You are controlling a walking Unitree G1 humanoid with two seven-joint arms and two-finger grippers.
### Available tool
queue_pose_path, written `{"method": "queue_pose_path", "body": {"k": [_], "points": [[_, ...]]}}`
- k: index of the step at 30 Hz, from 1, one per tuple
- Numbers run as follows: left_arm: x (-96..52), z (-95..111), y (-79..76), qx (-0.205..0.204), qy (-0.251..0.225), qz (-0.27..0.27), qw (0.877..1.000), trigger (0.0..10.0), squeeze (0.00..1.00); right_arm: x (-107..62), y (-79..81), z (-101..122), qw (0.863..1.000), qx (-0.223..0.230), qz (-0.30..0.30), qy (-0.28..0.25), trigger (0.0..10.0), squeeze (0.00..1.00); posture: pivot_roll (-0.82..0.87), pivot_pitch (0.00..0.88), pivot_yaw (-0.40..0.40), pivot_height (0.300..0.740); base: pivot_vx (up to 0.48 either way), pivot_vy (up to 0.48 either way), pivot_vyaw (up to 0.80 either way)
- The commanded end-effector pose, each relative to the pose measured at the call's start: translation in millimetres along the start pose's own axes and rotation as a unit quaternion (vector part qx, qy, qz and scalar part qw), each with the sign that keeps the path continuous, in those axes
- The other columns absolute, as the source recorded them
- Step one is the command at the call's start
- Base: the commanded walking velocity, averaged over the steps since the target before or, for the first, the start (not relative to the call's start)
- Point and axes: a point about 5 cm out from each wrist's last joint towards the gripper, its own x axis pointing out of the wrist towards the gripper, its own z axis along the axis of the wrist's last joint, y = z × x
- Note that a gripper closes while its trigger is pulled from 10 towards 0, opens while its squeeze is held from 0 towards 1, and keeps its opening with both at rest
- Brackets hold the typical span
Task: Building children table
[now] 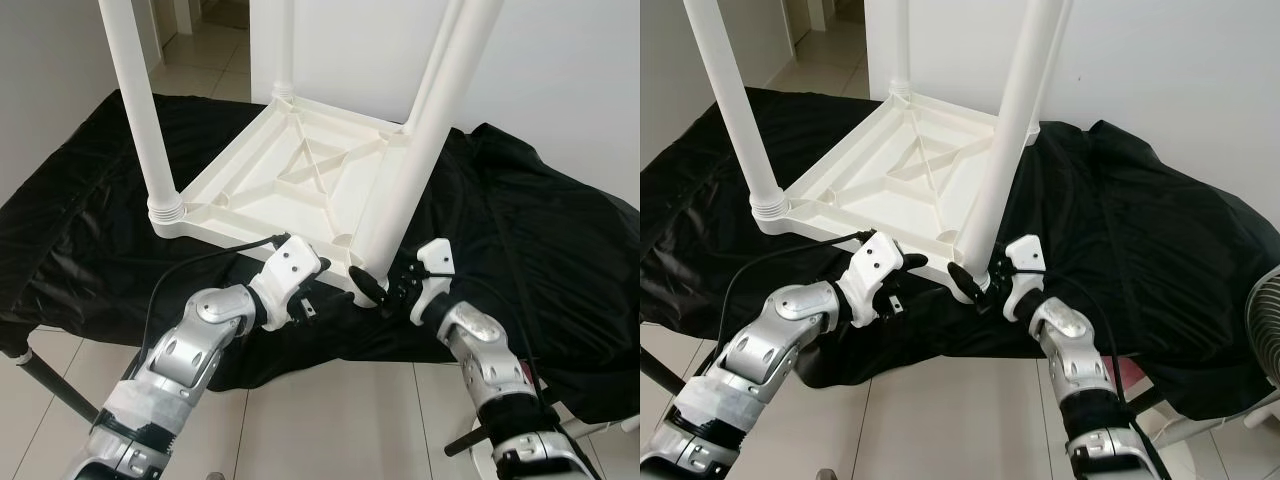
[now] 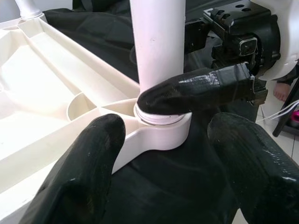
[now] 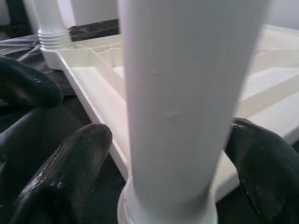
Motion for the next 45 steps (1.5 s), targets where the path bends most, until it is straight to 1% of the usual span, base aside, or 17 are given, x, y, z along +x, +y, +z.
{"method": "queue_pose_path", "body": {"k": [1,2,3,4,5,16,17,29,30,31,32,35,36,38,41,43,45], "points": [[0.3,1,-1.2,0.009,-0.001,-0.024,1.000,10.0,0.00,0.7,-2.2,-3,1.000,-0.009,0.010,0.013,10.0,0.00,-0.01,0.000,-0.064,0.740,0.000,0.000,0.00],[0.3,2,-0.3,0.011,-0.001,-0.025,1.000,10.0,0.00,3.1,-3.3,-3,1.000,-0.009,0.015,0.015,9.1,0.00,-0.01,0.000,-0.064,0.740,0.000,0.000,0.00],[0.6,2,0.7,0.013,-0.001,-0.025,1.000,10.0,0.00,4.6,-4.2,-4,1.000,-0.010,0.019,0.017,4.1,0.00,-0.01,0.000,-0.064,0.740,0.000,0.000,0.00],[0.6,2,0.7,0.013,-0.001,-0.025,1.000,10.0,0.00,4.6,-4.2,-4,1.000,-0.010,0.019,0.017,4.1,0.00,-0.01,0.000,-0.064,0.740,0.000,0.000,0.00],[0.8,2,2.0,0.015,-0.001,-0.024,1.000,10.0,0.00,5.5,-4.9,-4,0.999,-0.010,0.024,0.018,0.0,0.00,-0.01,0.000,-0.056,0.740,0.000,0.000,0.00],[1.3,5,7.7,0.023,-0.006,-0.018,1.000,10.0,0.00,2.6,-11.2,-10,0.999,-0.005,0.041,0.025,0.0,0.00,0.00,0.000,-0.062,0.740,0.000,0.000,0.00],[1.6,5,7.4,0.023,-0.007,-0.018,1.000,10.0,0.00,1.2,-12.2,-11,0.999,-0.003,0.037,0.025,10.0,0.00,-0.01,0.000,-0.066,0.740,0.000,0.000,0.00],[2.7,4,6.5,0.023,-0.008,-0.020,1.000,10.0,0.00,-1.3,-12.9,-12,1.000,-0.004,0.020,0.018,10.0,0.00,-0.02,0.000,-0.067,0.740,0.000,0.000,0.00],[2.3,5,7.4,0.023,-0.009,-0.019,1.000,10.0,0.00,-3.7,-10.6,-11,1.000,0.001,-0.006,0.007,10.0,0.00,-0.02,0.000,-0.069,0.740,0.000,0.000,0.00],[2.3,5,7.4,0.023,-0.009,-0.019,1.000,10.0,0.00,-3.7,-10.6,-11,1.000,0.001,-0.006,0.007,10.0,0.00,-0.02,0.000,-0.069,0.740,0.000,0.000,0.00],[0.1,6,8.7,0.022,-0.009,-0.017,1.000,10.0,0.00,-8.2,-6.6,-10,0.998,-0.001,-0.059,-0.003,10.0,0.00,-0.01,0.008,-0.070,0.740,0.000,0.000,0.00],[-0.7,6,8.9,0.022,-0.008,-0.016,1.000,10.0,0.00,-9.6,-5.6,-10,0.997,-0.001,-0.075,-0.002,10.0,0.00,-0.01,0.008,-0.070,0.740,0.000,0.000,0.00],[-4.1,5,7.6,0.019,-0.007,-0.012,1.000,10.0,0.00,-13.0,-3.4,-13,0.993,-0.005,-0.119,0.003,10.0,0.00,0.01,0.026,-0.073,0.740,0.000,0.000,0.00],[-4.1,5,7.6,0.019,-0.007,-0.012,1.000,10.0,0.00,-13.0,-3.4,-13,0.993,-0.005,-0.119,0.003,10.0,0.00,0.01,0.026,-0.073,0.740,0.000,0.000,0.00],[-5.6,4,6.8,0.017,-0.005,-0.008,1.000,10.0,0.00,-15.6,-2.7,-15,0.988,-0.006,-0.154,0.008,10.0,0.00,0.02,0.029,-0.082,0.740,0.000,0.000,0.00],[-6.0,2,5.6,0.016,-0.003,-0.002,1.000,10.0,0.00,-17.2,2.6,-18,0.978,0.005,-0.208,0.008,10.0,0.00,0.04,0.015,-0.093,0.740,0.000,0.000,0.00],[-5.8,2,5.2,0.016,-0.003,0.002,1.000,10.0,0.00,-17.7,5.8,-18,0.974,0.001,-0.225,0.008,10.0,0.00,0.04,0.015,-0.093,0.740,0.000,0.000,0.00]]}}
